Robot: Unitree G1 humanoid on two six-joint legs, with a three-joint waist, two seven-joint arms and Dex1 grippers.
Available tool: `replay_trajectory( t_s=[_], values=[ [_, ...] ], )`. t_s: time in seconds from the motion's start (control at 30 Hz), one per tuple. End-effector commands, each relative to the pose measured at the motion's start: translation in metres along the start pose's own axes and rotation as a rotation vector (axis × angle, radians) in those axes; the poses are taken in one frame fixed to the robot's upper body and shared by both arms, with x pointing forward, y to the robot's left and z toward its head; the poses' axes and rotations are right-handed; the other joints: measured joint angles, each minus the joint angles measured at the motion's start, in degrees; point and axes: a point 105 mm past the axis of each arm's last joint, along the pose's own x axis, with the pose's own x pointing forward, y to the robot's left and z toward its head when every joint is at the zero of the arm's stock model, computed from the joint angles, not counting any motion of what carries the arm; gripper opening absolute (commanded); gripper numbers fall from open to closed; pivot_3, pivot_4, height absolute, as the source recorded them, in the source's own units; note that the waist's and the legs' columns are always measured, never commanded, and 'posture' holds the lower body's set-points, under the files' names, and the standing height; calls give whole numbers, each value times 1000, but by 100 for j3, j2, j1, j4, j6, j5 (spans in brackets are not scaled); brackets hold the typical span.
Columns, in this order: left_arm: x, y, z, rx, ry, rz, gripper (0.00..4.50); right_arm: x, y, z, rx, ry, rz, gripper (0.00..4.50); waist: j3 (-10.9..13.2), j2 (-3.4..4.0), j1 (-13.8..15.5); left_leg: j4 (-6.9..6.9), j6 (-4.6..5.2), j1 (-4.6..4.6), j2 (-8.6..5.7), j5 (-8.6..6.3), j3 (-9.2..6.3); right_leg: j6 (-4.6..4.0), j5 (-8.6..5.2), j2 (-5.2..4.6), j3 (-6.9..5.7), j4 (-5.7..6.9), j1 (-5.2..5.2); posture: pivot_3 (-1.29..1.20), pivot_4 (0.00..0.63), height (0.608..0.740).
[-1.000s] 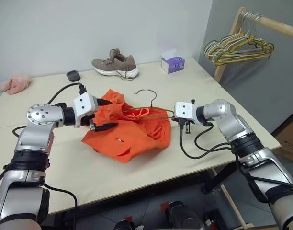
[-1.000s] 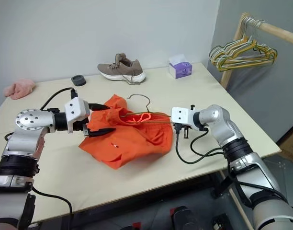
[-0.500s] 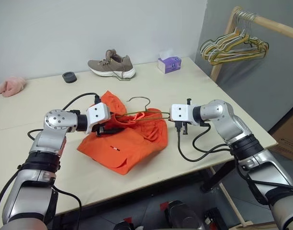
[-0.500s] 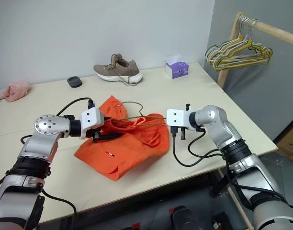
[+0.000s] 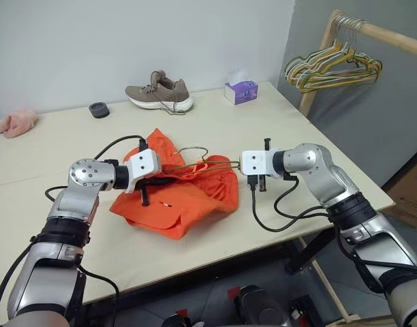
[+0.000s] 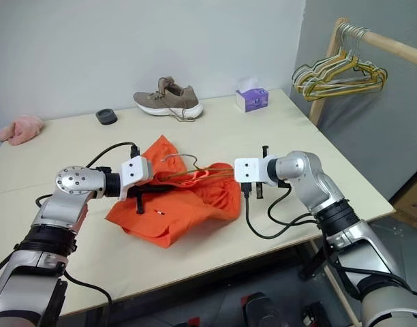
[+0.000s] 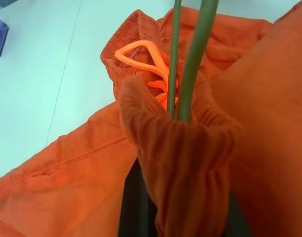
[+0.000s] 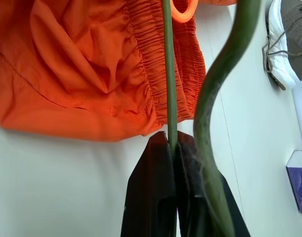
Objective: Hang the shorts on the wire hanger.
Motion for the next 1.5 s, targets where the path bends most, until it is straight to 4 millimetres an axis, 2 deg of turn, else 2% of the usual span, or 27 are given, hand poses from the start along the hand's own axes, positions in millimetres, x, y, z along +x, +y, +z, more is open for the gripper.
replay_trajectory(
  t_s=[0.03,0.2,0.27,0.37,0.47,0.53,0.6,0.67,0.73,0.83,0.97,1.03,1.07,1.13,1.2,1.33,1.4,1.5],
  values=[
    [-15,24,11,-51,-74,161,0,-18,2,3,28,-15,-3,1384,0,-1,19,2,0,0,0,0,-1,0,0,0,0,1,0,-246,7,740],
    [-28,35,3,-208,-119,277,0,-48,37,0,177,-11,102,3167,-3,-5,50,7,0,-3,-3,0,-8,1,-1,-3,-7,3,4,-246,9,740],
    [-30,33,2,-270,-146,281,0,-53,49,13,233,-76,135,3900,-4,-6,39,8,0,0,-3,0,-8,1,-1,-3,-8,2,7,-253,9,740],
    [-31,32,5,-362,-197,271,0,-48,55,29,272,-137,119,3900,-4,-7,-19,8,0,11,0,0,-5,2,-1,-1,-4,7,12,-264,9,740],
    [-33,35,9,-427,-229,264,0,-29,55,36,252,-146,67,3900,-9,-12,-71,12,1,22,0,5,-6,2,0,2,-4,20,14,-272,8,740],
    [-34,39,12,-463,-251,264,0,-20,64,40,215,-154,92,3900,-14,-15,-100,12,1,29,0,10,-7,2,1,3,-7,27,20,-272,7,740],
    [-35,41,17,-496,-277,251,0,-15,76,37,156,-135,137,3900,-16,-15,-125,12,1,31,-1,12,-7,2,1,3,-7,27,22,-271,6,740],
    [-36,41,19,-513,-285,233,0,-16,78,33,136,-120,142,3900,-21,-24,-120,12,0,26,-2,12,-8,3,1,2,-7,20,22,-266,6,740],
    [-38,32,15,-494,-240,187,0,-31,61,20,174,-93,73,3900,-23,-26,-119,12,0,19,-1,12,-8,3,1,2,-8,10,21,-266,8,740],
    [-39,14,5,-446,-159,115,0,-62,15,-7,227,-37,-124,3900,-23,-27,-112,10,-1,8,-1,12,-7,4,2,-2,-8,-8,20,-270,11,740],
    [-36,-9,0,-365,-95,6,0,-79,-12,-24,252,14,-247,3900,-24,-26,-159,0,0,16,1,11,-1,5,3,-3,-3,-16,21,-280,10,740],
    [-35,-16,4,-341,-104,-36,0,-79,-20,-32,358,18,-306,3900,-25,-24,-167,-7,0,21,3,11,0,4,2,-1,-4,-15,22,-282,8,740],
    [-35,-19,6,-321,-104,-56,0,-76,-18,-31,460,-20,-299,3900,-25,-25,-164,-7,0,21,3,11,-1,3,2,0,-5,-14,22,-282,7,740],
    [-34,-24,8,-290,-102,-80,0,-71,-14,-26,557,-69,-274,3900,-30,-32,-153,-6,0,20,4,12,-4,3,3,1,-7,-11,22,-276,5,740],
    [-34,-22,10,-289,-113,-73,0,-69,-11,-23,562,-78,-255,3900,-31,-31,-136,-4,0,18,3,12,-5,3,3,1,-8,-9,23,-275,3,740],
    [-42,-11,20,-360,-187,-28,0,-64,14,-16,589,-119,-108,3900,-37,-32,-106,-3,0,11,-1,12,-4,4,3,-3,-7,-19,22,-277,3,740],
    [-46,-11,27,-392,-223,-42,0,-56,12,-15,706,-162,-128,3900,-39,-36,-117,-4,1,10,2,11,-5,4,3,-1,-9,-20,21,-279,2,740],
    [-51,-11,37,-421,-262,-68,0,-41,8,-16,787,-185,-126,3900,-41,-37,-174,-3,1,13,1,11,-2,8,5,-1,-5,-16,22,-279,0,740]
  ],
)
